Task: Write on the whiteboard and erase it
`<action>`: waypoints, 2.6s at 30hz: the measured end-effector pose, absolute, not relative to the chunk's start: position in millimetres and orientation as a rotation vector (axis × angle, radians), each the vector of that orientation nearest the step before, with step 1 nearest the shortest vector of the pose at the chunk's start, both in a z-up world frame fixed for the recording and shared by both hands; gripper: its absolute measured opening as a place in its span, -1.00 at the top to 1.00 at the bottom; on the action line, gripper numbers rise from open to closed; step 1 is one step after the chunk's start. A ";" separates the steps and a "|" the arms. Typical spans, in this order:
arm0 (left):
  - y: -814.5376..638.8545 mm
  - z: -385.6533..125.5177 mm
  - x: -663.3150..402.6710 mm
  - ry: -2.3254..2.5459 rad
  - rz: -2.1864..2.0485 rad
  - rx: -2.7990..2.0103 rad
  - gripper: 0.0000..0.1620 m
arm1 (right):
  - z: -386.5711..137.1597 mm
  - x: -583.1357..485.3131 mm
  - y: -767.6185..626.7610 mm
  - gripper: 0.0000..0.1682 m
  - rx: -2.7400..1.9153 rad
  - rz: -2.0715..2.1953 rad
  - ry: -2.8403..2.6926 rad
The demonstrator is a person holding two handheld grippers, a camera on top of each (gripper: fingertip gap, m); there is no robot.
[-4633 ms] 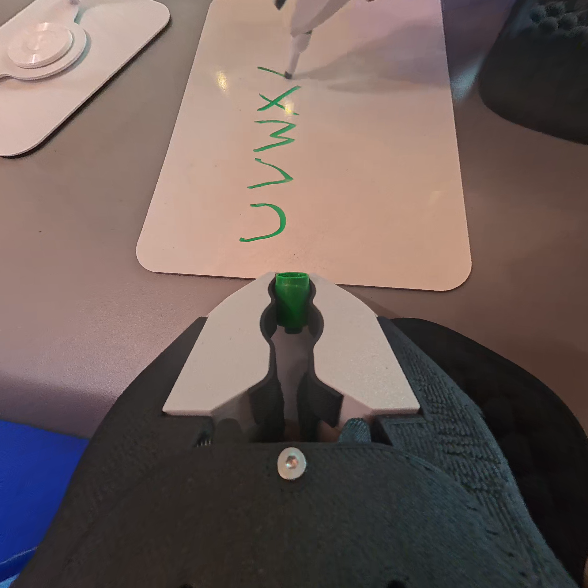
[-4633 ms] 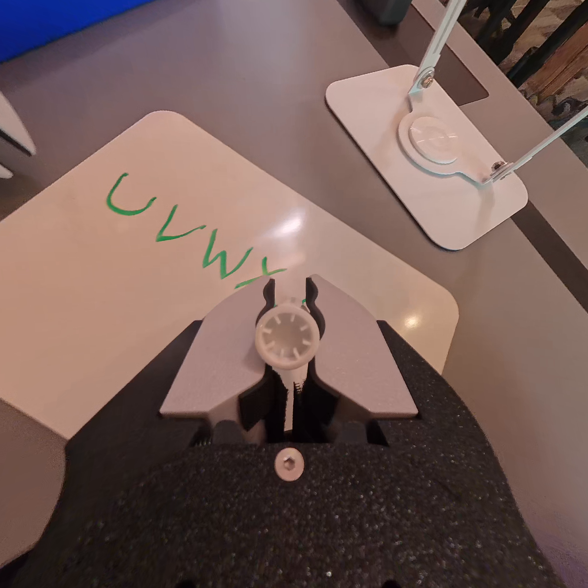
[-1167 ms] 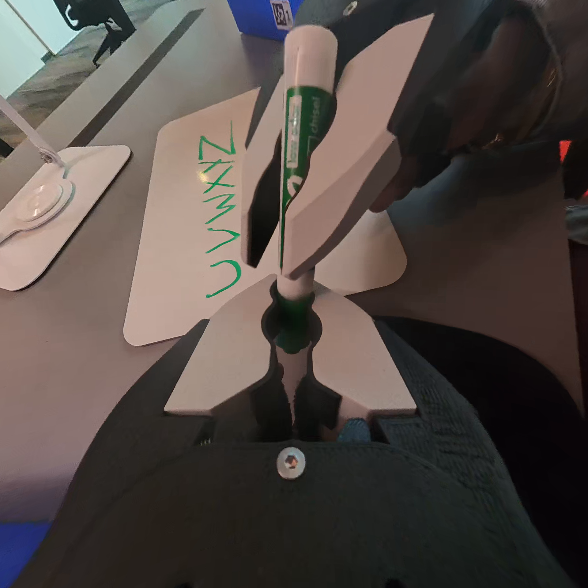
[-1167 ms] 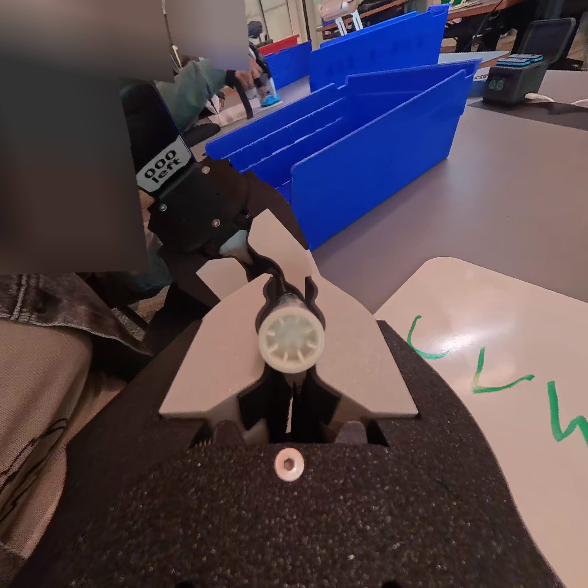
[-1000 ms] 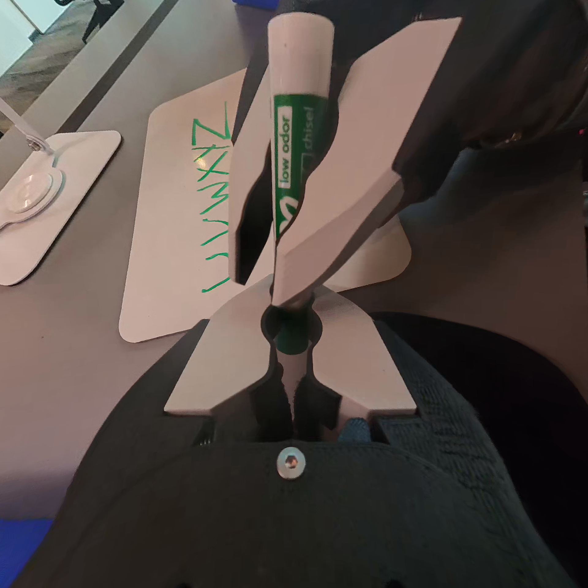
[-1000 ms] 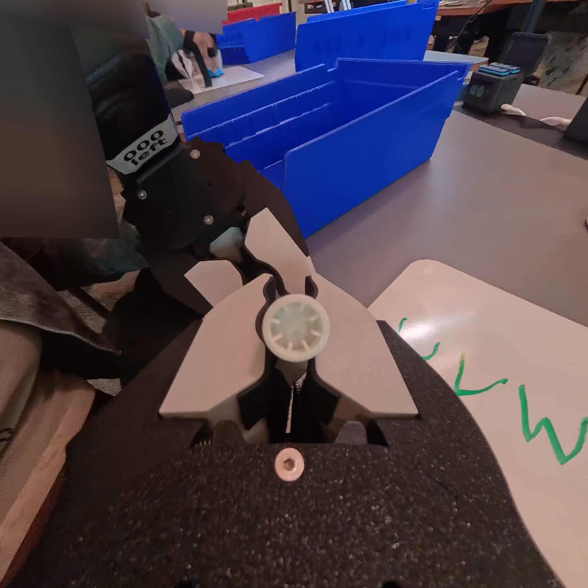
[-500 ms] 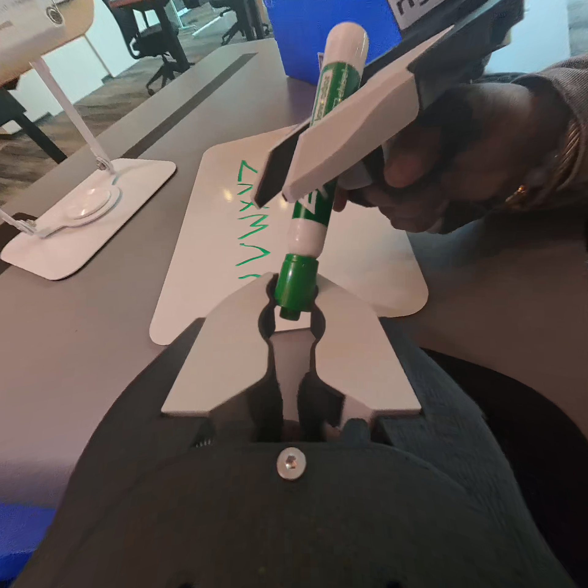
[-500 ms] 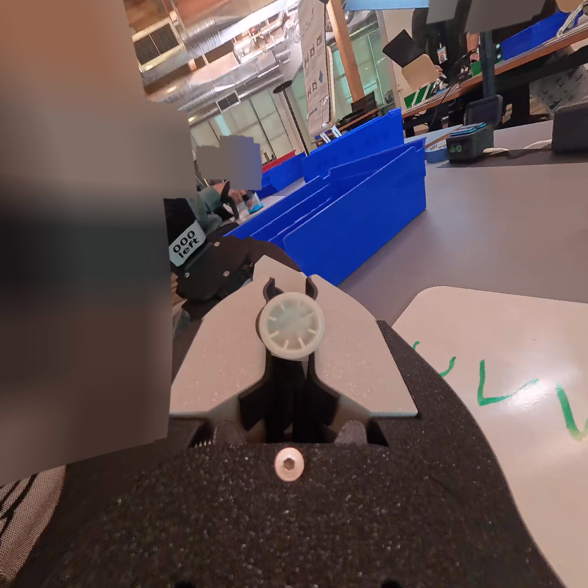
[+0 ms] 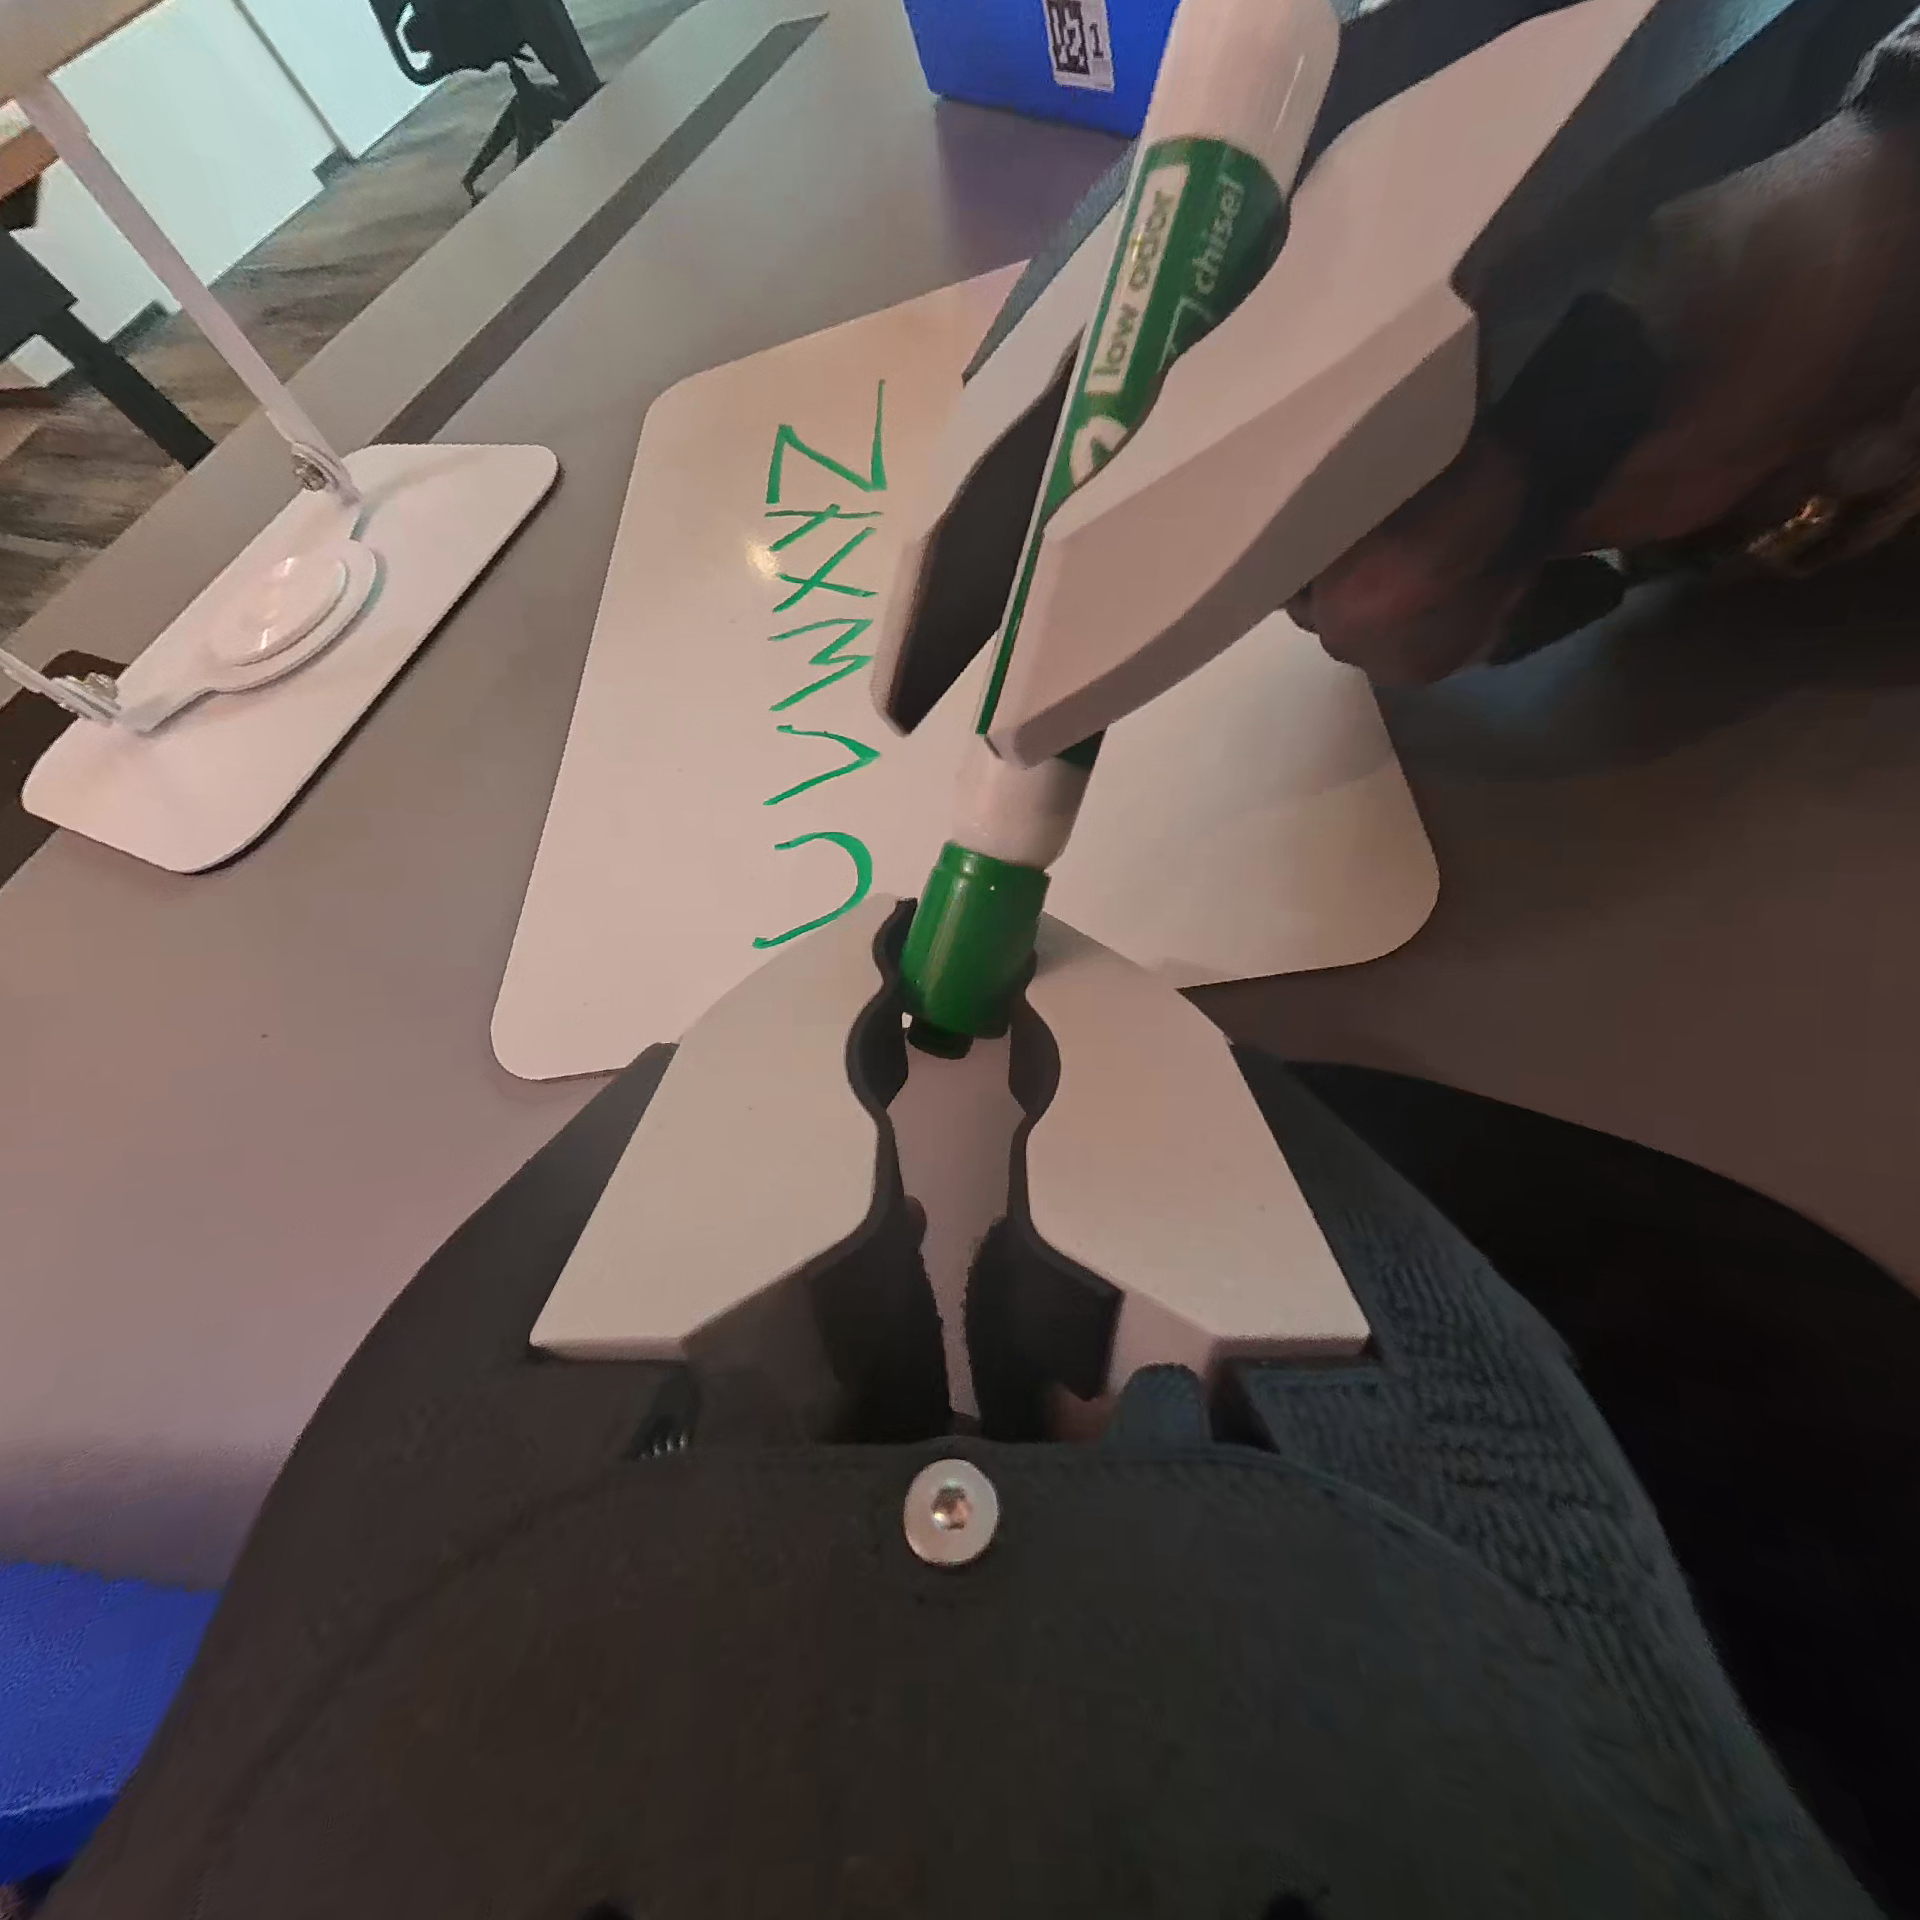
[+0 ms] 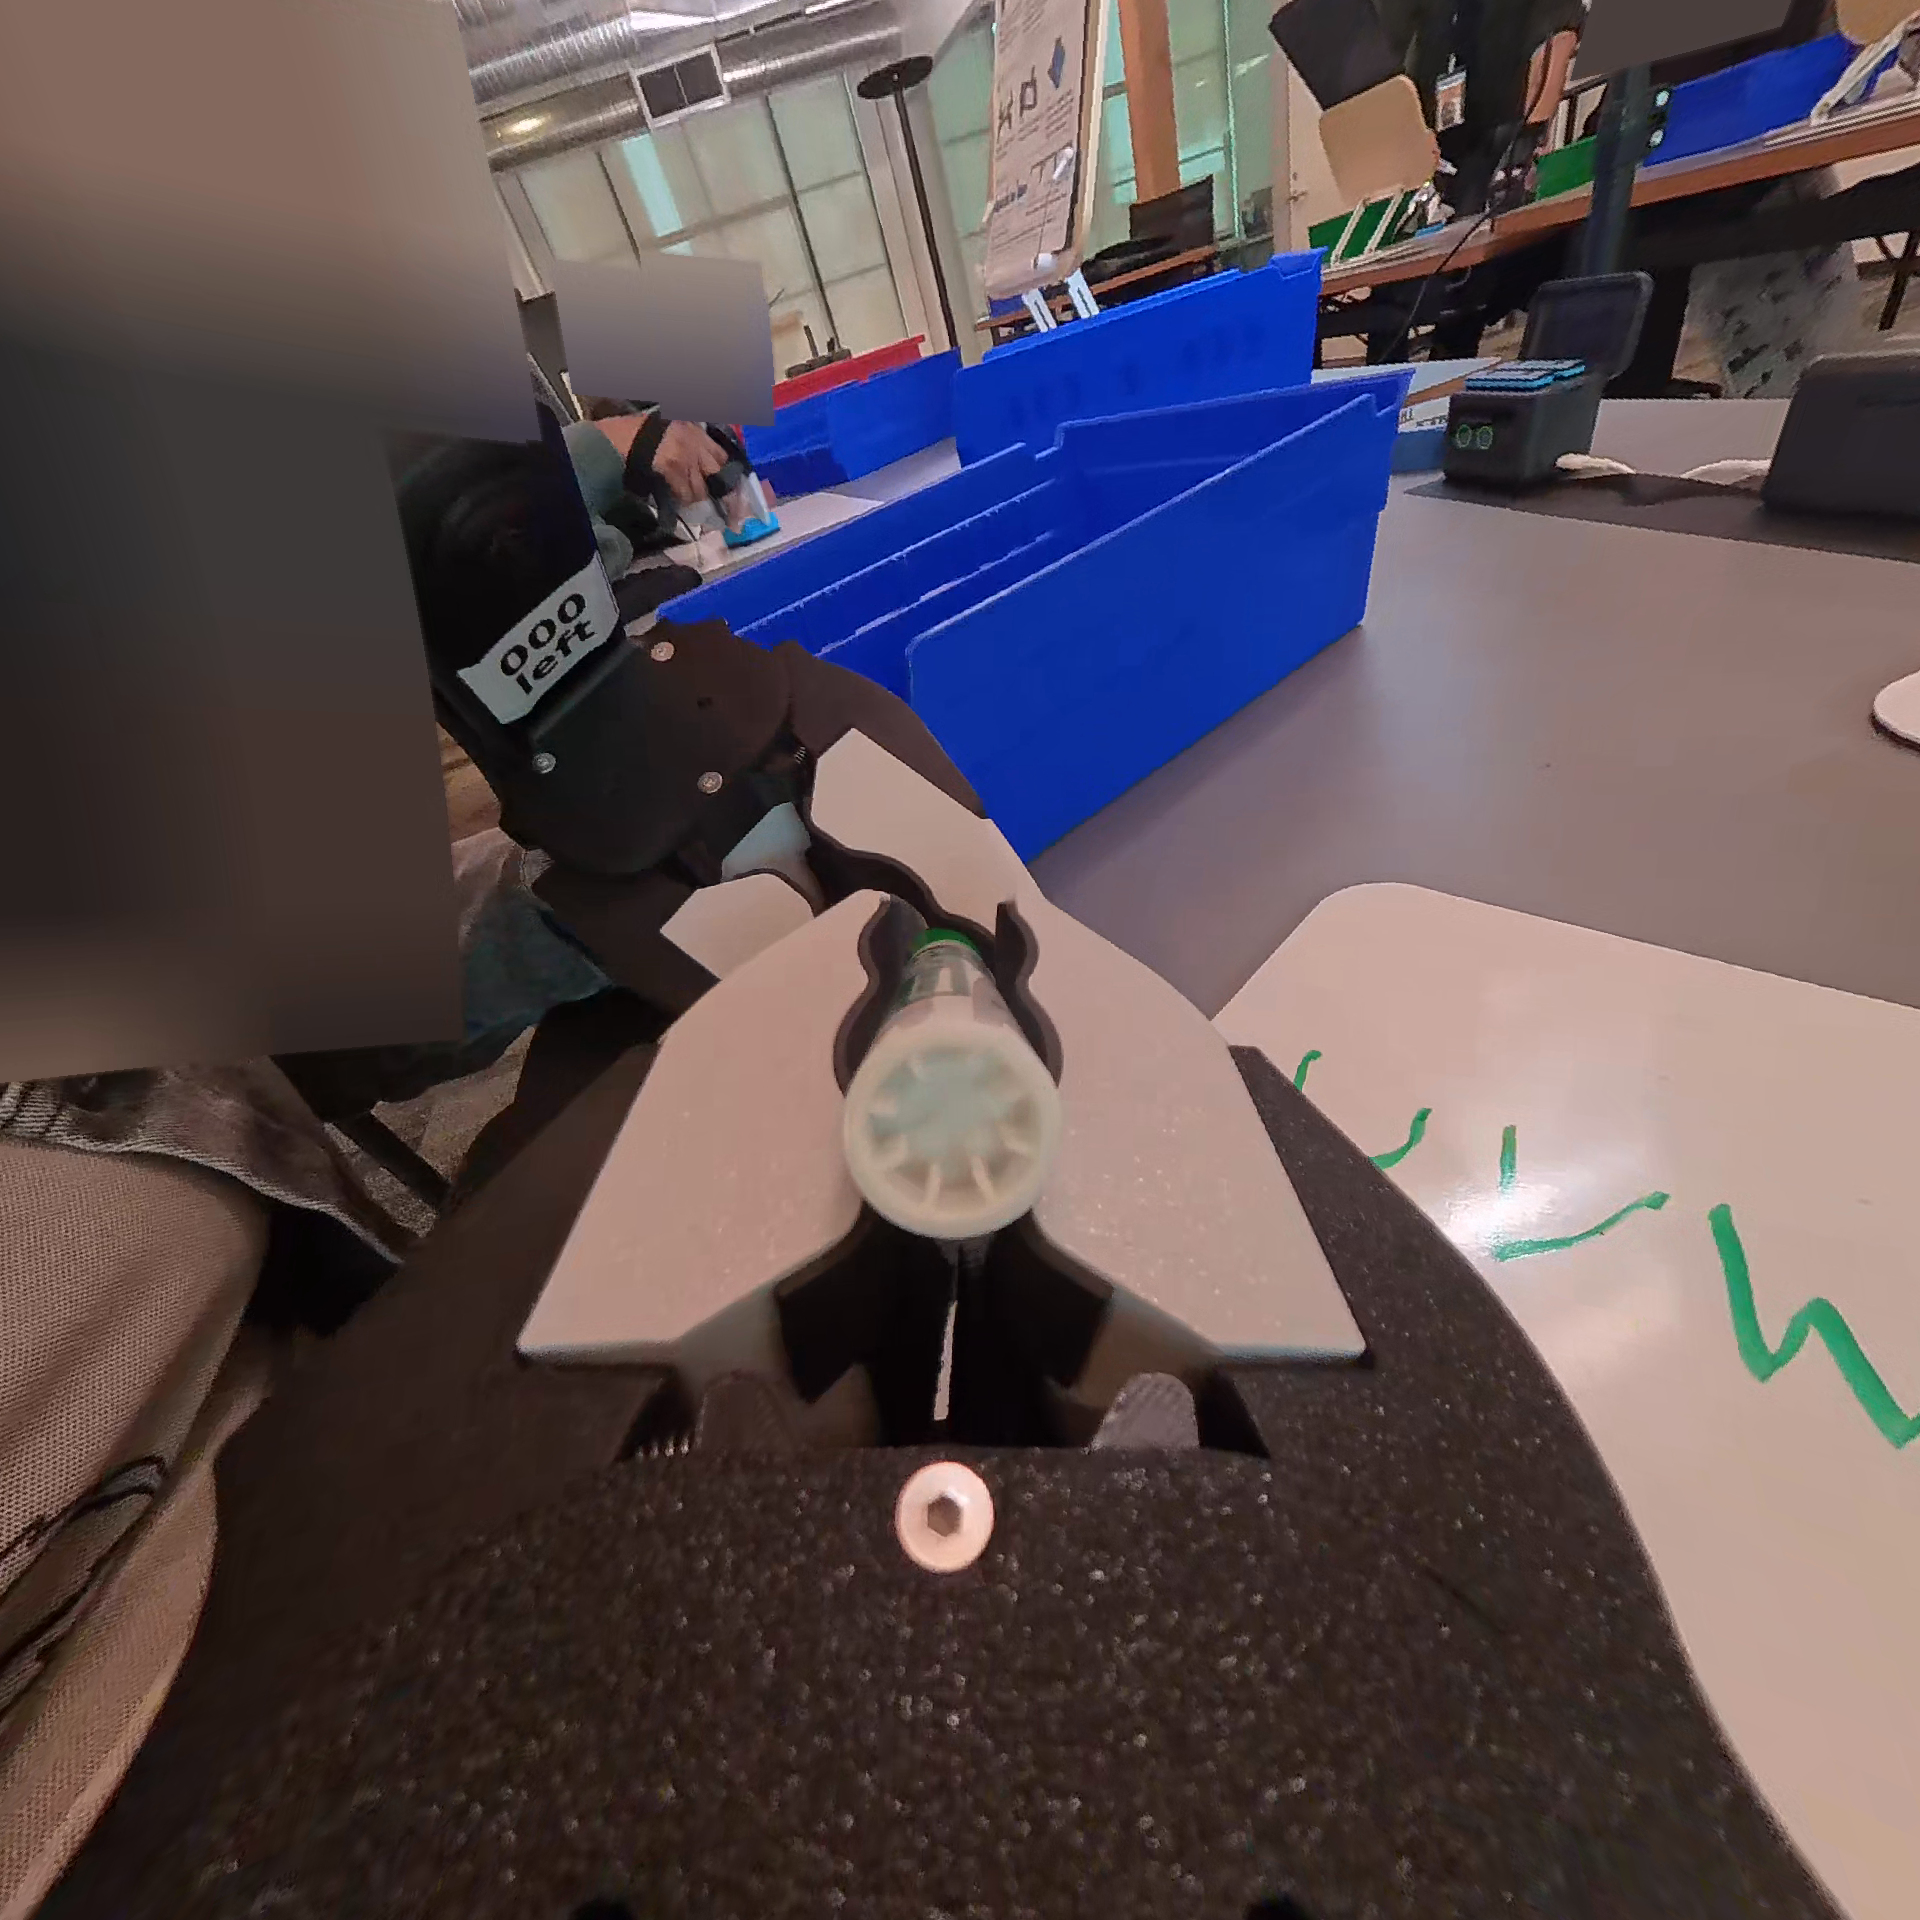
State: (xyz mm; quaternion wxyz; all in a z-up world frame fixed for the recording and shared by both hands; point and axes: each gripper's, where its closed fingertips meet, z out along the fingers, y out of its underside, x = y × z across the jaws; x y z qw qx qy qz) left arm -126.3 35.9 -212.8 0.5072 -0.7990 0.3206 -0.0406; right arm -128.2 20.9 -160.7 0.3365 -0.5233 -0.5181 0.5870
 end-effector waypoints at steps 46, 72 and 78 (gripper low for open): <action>20.7 -165.1 -122.0 0.668 -0.195 -1.782 0.47 | -168.5 210.8 293.1 0.75 -1.888 0.021 -0.559; -27.5 -233.5 -308.5 0.712 -0.132 -2.540 0.29 | -75.7 156.8 176.5 0.19 -1.336 0.697 -0.560; -33.0 -234.3 -312.2 0.752 -0.160 -2.547 0.21 | -85.9 131.3 174.8 0.21 -1.370 0.687 -0.651</action>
